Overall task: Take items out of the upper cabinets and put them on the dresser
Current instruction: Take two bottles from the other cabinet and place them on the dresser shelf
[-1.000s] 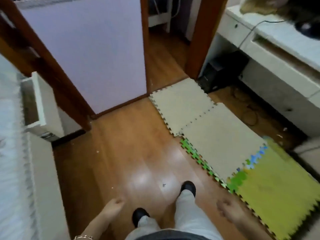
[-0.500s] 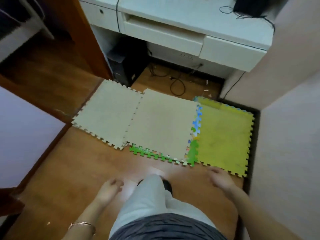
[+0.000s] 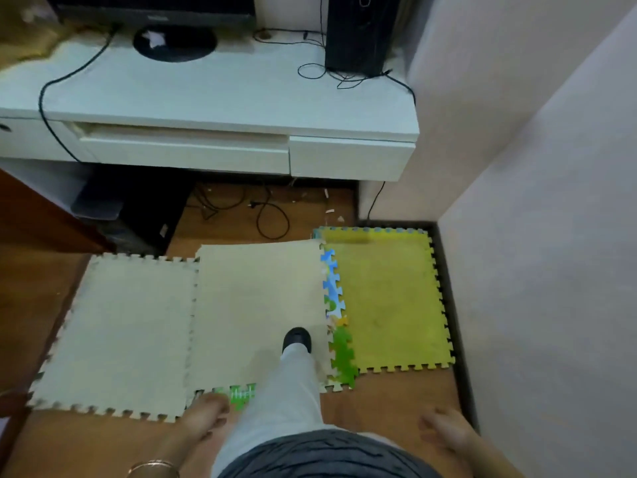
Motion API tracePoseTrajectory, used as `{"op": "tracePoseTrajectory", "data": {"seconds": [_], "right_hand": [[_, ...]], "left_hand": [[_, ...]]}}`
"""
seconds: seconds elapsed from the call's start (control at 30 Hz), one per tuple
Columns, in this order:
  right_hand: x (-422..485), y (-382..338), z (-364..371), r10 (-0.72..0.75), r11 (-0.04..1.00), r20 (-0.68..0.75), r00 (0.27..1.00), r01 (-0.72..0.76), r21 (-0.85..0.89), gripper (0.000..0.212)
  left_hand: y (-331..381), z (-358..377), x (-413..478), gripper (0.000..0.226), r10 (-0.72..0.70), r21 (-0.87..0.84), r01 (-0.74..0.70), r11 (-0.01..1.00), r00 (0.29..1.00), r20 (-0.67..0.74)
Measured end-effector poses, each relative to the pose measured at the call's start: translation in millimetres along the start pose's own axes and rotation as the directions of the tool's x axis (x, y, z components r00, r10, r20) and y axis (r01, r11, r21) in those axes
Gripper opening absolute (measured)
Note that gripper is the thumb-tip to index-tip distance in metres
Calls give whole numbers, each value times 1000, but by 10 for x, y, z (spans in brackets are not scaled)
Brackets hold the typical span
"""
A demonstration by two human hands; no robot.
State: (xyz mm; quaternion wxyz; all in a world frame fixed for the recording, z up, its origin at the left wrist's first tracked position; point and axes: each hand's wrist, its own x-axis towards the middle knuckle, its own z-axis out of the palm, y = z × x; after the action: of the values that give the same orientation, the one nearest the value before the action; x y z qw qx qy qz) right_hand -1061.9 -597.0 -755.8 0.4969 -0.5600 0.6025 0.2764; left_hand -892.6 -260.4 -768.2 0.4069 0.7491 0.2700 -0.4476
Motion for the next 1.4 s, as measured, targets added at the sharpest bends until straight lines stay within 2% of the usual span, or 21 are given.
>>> {"op": "tracePoseTrajectory", "data": {"seconds": [0.03,0.1,0.2,0.3,0.37,0.47,0.53,0.6,0.7,0.77,0.87,0.93,1.0,1.03,1.07,1.17,1.23,1.3,1.37,1.4], "right_hand": [[87,-121,-28,13,1000,-5,1000,-13,2,28],[107,-411,-98,-14,1000,-27,1000,14,14,22],[201,-965,-224,-146,986,-120,982,155,65,25],[195,-1339,-314,-190,957,-67,980,200,208,18],[291,-1510,-407,-176,950,-42,984,181,254,18],[506,-1677,-565,-80,960,6,997,75,271,14],[658,-1884,-734,-26,976,39,999,17,219,14],[753,-2171,-959,-35,992,50,998,28,123,16],[765,-2746,-1316,-152,988,63,986,153,-13,20],[741,-3193,-1536,-250,963,63,966,254,-83,21],[529,-3897,-1744,-433,878,93,897,443,-182,6],[261,-4422,-1817,-587,780,126,800,600,-177,13],[-116,-4983,-1894,-741,631,148,655,754,-182,19],[-354,-5248,-1942,-814,538,152,560,827,-164,17],[-613,-5495,-1994,-880,433,149,451,891,-138,14],[-1469,-6117,-2176,-990,114,74,120,991,-70,21],[-2012,-6425,-2324,-996,-82,-40,-84,994,-66,23],[-2511,-6656,-2483,-949,-268,-143,-281,958,-102,25],[-2973,-6816,-2637,-865,-423,-222,-450,892,-158,24],[-3189,-6867,-2700,-818,-482,-252,-516,856,-189,24]], "left_hand": [[232,-13,50,20,11,22,-11,1000,1000,12],[787,-48,215,22,80,15,-80,997,997,-19],[1541,-99,382,16,172,22,-172,985,985,-9],[1975,-61,477,16,218,52,-216,975,975,-37],[2098,0,578,18,200,51,-198,979,979,-40],[2117,131,651,20,139,52,-136,989,989,-59],[2116,235,668,19,82,-10,-84,996,992,-92],[2157,356,668,21,-2,-101,-12,995,991,-137],[2416,555,585,26,-68,-133,54,990,992,-104],[2758,694,494,26,-41,-104,32,994,996,-85],[3463,788,339,27,134,-55,-138,989,988,-75],[4037,720,163,22,329,-7,-330,944,942,-71],[4674,599,-90,15,550,41,-549,835,828,-107],[5011,537,-281,13,648,60,-647,760,751,-127],[5338,466,-507,13,739,82,-737,671,657,-147],[6178,236,-1332,18,936,100,-941,322,301,-181],[6615,81,-1862,23,980,131,-989,73,46,-193],[6979,-39,-2313,26,956,197,-970,-139,-184,-229],[7287,-135,-2703,25,892,250,-922,-297,-361,-272],[7414,-171,-2881,23,862,261,-899,-352,-420,-285]]}}
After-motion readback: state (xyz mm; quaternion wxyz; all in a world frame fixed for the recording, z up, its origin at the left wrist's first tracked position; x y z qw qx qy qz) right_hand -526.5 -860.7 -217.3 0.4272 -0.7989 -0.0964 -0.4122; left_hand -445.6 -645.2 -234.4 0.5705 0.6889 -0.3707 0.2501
